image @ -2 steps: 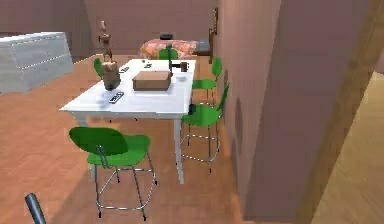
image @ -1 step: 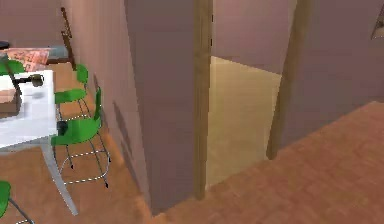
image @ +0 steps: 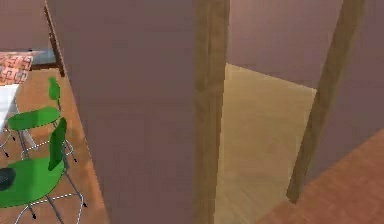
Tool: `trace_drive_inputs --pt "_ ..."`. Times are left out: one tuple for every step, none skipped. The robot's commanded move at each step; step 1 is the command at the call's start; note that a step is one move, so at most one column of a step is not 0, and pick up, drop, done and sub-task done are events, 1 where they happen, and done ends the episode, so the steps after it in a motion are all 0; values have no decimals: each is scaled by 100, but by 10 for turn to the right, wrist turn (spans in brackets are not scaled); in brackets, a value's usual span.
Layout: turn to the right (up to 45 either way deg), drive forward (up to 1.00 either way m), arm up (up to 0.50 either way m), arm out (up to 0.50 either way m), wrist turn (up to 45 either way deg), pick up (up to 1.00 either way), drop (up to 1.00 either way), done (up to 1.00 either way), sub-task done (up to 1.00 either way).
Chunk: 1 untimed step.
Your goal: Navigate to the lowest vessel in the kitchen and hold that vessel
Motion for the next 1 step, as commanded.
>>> trace_drive_inputs --pt "-450 0 0 0 0 0 0 0 0"
